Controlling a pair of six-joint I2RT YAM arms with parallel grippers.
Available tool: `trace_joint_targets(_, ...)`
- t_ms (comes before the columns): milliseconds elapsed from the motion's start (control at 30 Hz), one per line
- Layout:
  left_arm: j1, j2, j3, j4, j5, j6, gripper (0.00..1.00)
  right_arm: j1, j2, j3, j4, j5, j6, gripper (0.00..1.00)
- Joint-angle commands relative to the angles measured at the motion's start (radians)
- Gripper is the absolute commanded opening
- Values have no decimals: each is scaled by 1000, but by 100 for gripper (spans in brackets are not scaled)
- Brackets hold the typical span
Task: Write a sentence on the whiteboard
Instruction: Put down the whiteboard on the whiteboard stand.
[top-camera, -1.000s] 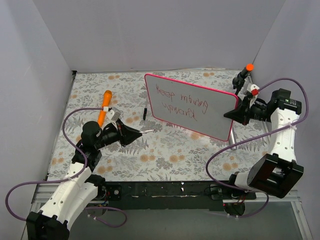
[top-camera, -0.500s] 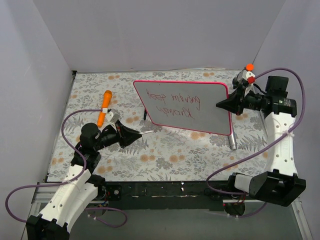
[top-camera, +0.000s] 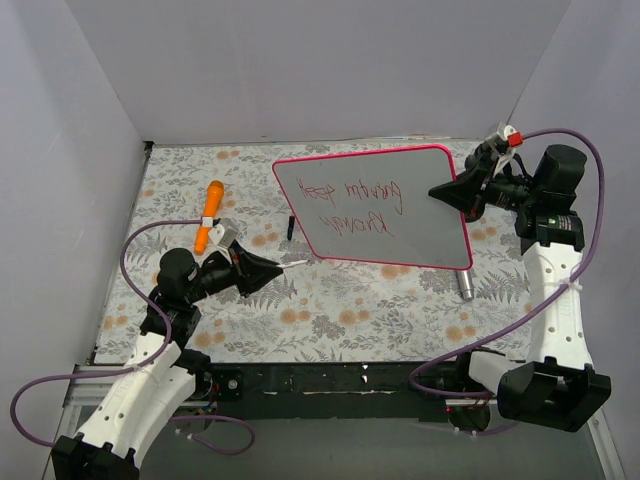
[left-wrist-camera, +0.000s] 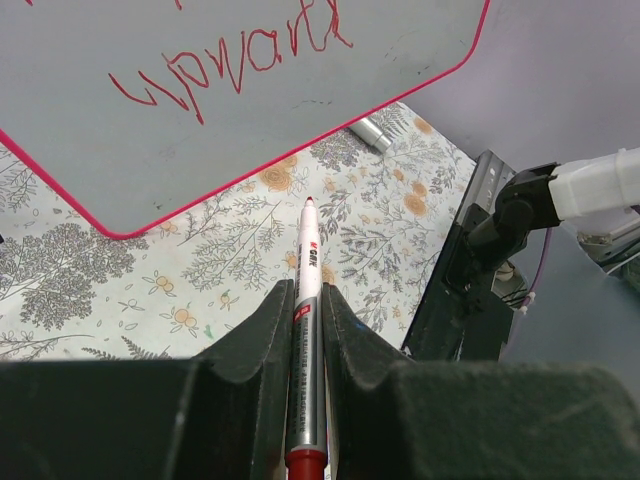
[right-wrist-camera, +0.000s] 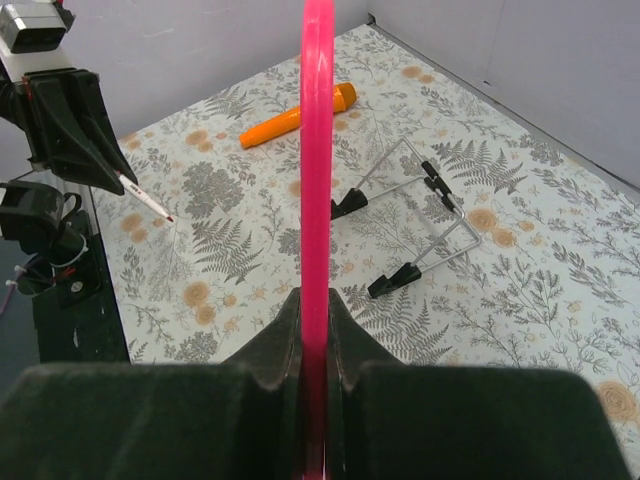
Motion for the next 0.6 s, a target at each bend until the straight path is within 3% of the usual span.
trace_joint_targets(0,4,-2,-7,7,-11,9,0,6,-39,-11,49,24,47,1)
trace_joint_targets(233,6,-3,-3,7,-4,9,0,2,-68,-107,-233,124,-194,1)
trace_joint_targets(567,4,-20,-3,7,-2,11,0,1,-79,-270,-462,153,-625,1)
